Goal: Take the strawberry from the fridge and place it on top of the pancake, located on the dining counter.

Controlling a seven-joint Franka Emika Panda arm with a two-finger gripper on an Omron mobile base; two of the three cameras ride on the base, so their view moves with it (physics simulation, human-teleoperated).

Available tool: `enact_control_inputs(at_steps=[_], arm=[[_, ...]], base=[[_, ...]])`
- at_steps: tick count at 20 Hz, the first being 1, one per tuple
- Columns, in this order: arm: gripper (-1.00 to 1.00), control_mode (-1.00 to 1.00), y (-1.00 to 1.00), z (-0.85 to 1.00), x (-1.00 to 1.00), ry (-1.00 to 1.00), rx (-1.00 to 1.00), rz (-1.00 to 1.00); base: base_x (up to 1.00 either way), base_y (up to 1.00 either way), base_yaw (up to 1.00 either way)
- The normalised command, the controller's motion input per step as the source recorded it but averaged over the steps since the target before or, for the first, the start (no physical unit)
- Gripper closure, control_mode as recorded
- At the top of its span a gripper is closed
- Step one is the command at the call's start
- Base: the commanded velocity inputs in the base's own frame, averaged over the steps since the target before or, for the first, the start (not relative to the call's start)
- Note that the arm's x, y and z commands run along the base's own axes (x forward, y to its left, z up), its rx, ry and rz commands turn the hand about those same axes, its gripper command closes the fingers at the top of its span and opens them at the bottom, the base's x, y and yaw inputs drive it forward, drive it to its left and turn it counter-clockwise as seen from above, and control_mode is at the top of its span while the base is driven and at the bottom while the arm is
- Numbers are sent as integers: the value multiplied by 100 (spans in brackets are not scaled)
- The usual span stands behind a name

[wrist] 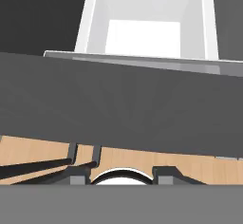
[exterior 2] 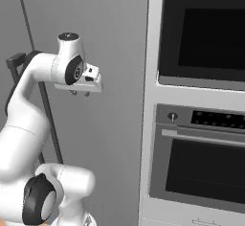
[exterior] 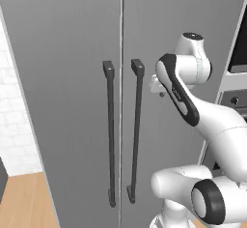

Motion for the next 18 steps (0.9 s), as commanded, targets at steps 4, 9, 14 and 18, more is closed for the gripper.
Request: enact_control_inputs(at_steps=[4,9,14,18], arm=[[-100,100,0,0,0,0,0,0],[-100,100,0,0,0,0,0,0],[-100,100,0,0,0,0,0,0],[-100,100,0,0,0,0,0,0]], base=[[-3,0,0],[-62,0,0],[-81,31,0],[-37,71,-5]])
